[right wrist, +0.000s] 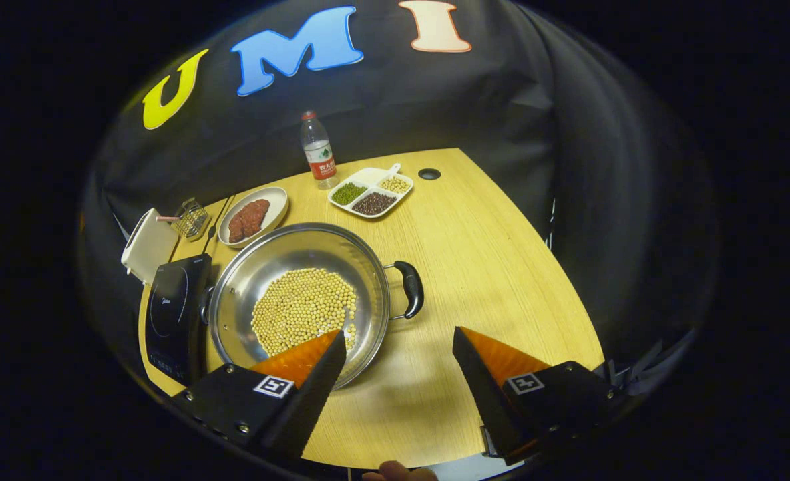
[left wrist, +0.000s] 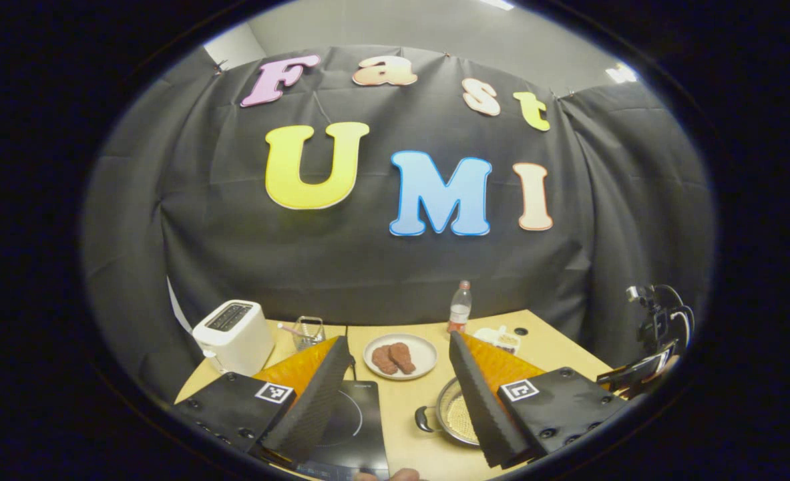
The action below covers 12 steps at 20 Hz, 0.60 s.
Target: First push the handle of the pot to place it horizontally, then grasp the pot with both hands and set it on the induction cooktop.
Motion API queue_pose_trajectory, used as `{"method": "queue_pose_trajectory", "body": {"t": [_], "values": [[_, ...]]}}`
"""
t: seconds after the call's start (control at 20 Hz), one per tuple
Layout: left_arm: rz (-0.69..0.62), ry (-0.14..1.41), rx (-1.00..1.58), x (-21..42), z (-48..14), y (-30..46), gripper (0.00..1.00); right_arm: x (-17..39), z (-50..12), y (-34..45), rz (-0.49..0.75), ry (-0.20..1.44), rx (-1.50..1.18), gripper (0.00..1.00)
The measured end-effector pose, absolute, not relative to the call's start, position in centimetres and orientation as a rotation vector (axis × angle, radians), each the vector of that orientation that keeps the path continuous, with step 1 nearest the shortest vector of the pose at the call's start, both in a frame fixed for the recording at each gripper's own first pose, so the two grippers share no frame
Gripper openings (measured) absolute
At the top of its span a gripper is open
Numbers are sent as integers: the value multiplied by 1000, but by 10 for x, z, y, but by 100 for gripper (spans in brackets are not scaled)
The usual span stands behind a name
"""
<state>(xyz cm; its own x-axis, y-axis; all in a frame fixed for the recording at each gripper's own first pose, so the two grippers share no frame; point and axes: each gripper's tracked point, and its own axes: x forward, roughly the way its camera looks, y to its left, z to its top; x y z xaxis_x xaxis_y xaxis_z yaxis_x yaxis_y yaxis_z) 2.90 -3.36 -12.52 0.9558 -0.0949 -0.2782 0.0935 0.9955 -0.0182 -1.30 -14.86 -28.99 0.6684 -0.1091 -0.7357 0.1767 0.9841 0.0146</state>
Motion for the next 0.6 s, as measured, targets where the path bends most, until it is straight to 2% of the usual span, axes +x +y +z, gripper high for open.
{"method": "queue_pose_trajectory", "body": {"t": [0.15,0.3,0.6], "values": [[-116,342,-17,27,-148,-42,95,-17,-275,-149,-176,764,89,100],[-121,402,-29,31,-177,-56,97,-11,-270,-154,-165,724,78,100],[-115,559,-42,51,-249,-89,96,15,-295,-164,-101,760,81,100]]}}
